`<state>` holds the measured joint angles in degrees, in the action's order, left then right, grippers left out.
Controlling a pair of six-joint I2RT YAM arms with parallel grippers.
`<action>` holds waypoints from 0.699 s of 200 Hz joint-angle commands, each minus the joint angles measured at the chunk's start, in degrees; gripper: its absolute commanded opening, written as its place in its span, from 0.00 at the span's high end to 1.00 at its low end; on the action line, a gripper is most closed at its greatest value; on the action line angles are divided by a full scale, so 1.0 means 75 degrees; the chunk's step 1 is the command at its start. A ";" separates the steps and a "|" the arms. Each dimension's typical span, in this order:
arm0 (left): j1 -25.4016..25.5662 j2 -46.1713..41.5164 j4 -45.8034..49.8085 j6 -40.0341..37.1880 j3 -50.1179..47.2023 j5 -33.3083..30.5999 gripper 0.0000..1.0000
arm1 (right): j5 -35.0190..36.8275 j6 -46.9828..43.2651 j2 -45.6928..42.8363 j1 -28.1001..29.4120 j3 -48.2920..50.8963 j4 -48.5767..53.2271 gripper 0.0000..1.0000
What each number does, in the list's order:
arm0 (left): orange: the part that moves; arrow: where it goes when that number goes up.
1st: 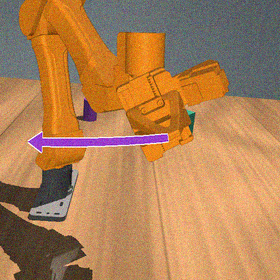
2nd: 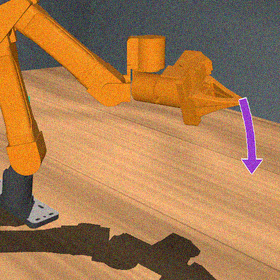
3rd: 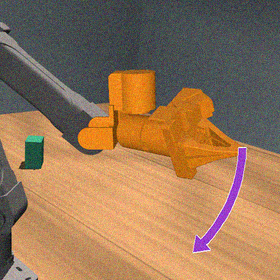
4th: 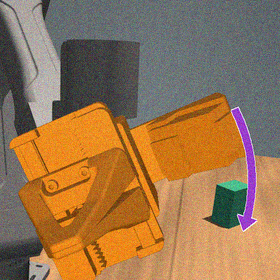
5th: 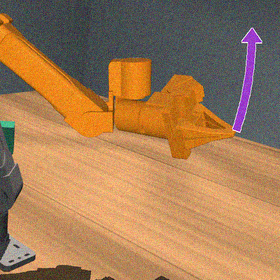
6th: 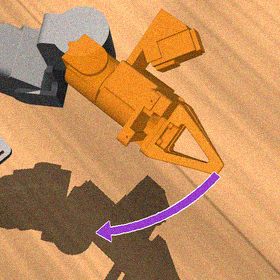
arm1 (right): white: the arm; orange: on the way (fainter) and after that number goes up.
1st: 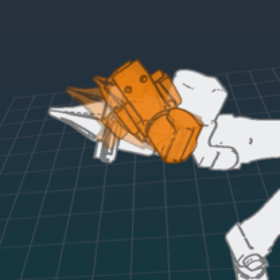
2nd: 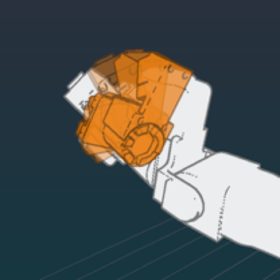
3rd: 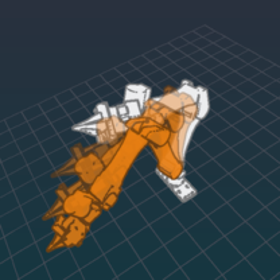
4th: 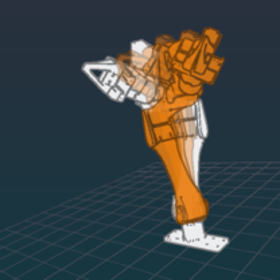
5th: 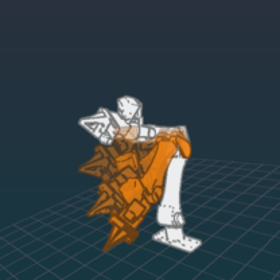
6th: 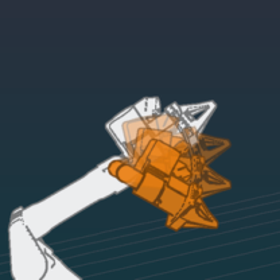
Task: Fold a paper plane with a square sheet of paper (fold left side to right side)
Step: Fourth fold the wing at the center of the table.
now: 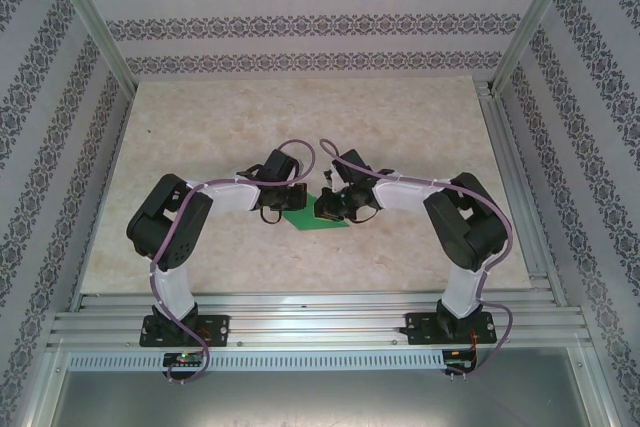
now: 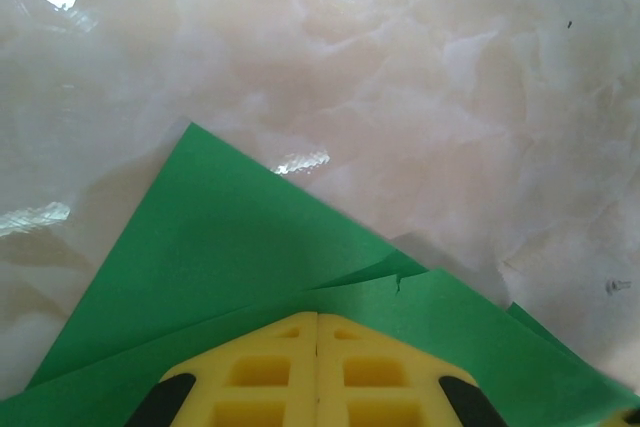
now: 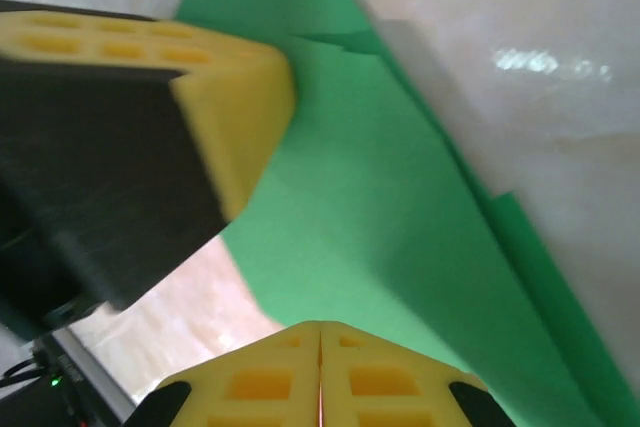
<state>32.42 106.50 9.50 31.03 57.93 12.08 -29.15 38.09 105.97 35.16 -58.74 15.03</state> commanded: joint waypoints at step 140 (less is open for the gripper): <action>0.0042 0.0310 0.1242 -0.0281 -0.0232 -0.0983 0.99 | -0.0011 -0.0649 -0.1048 -0.1311 0.1447 0.0228 0.92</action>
<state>33.08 106.39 9.78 30.39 58.04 10.59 -31.70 35.86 101.56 25.71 -48.23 10.74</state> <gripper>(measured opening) 0.057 0.075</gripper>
